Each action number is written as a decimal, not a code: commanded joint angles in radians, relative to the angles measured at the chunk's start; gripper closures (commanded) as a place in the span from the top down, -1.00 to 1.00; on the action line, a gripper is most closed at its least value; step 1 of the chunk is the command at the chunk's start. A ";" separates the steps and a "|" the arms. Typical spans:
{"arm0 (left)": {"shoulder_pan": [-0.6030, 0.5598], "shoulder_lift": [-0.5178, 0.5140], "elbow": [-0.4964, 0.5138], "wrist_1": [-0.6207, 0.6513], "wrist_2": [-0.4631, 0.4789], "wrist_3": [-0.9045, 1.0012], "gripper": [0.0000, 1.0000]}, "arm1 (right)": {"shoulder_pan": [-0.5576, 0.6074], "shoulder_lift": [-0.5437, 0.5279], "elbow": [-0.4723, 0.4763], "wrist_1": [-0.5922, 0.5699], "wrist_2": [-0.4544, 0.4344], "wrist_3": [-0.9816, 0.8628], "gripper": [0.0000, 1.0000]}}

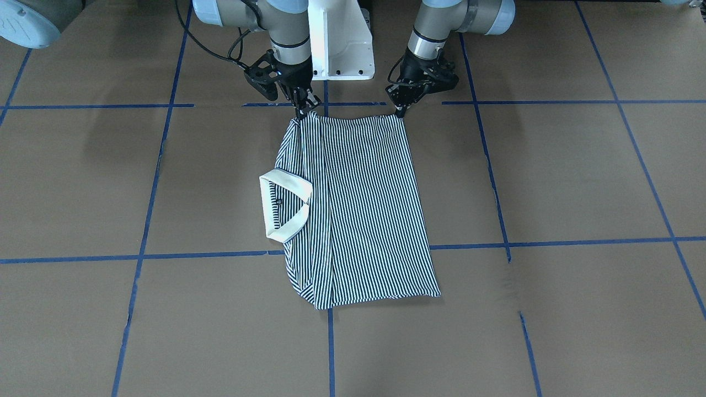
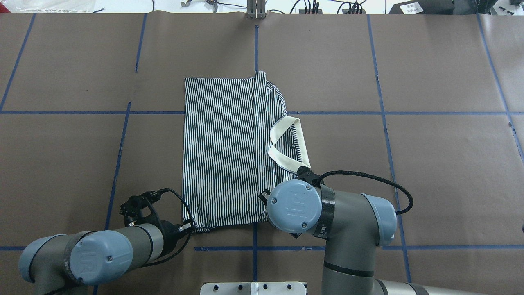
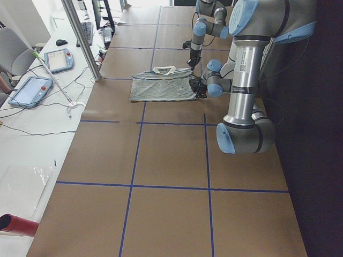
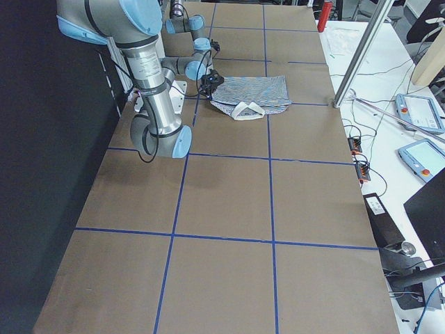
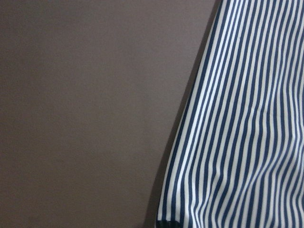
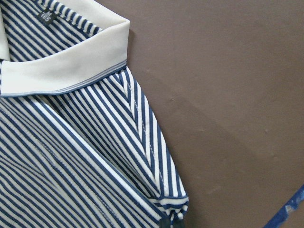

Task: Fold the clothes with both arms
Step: 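Fold the shirt in half with both grippers, carrying the collar end over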

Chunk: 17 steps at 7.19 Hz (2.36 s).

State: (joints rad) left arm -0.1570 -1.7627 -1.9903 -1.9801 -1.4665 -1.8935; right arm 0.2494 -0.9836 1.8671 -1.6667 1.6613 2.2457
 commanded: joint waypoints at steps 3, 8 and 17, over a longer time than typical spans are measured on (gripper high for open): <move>-0.007 0.042 -0.158 0.036 0.000 -0.009 -1.00 | -0.037 -0.078 0.182 -0.075 -0.003 0.012 -1.00; -0.129 -0.146 -0.270 0.305 -0.017 0.102 -1.00 | 0.095 -0.052 0.265 -0.194 0.021 -0.091 -1.00; -0.482 -0.345 0.346 -0.027 -0.101 0.428 -1.00 | 0.428 0.360 -0.551 0.101 0.189 -0.461 -1.00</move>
State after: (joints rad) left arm -0.5910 -2.0647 -1.8003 -1.9025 -1.5673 -1.5339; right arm 0.6513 -0.6817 1.4804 -1.6639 1.8390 1.8554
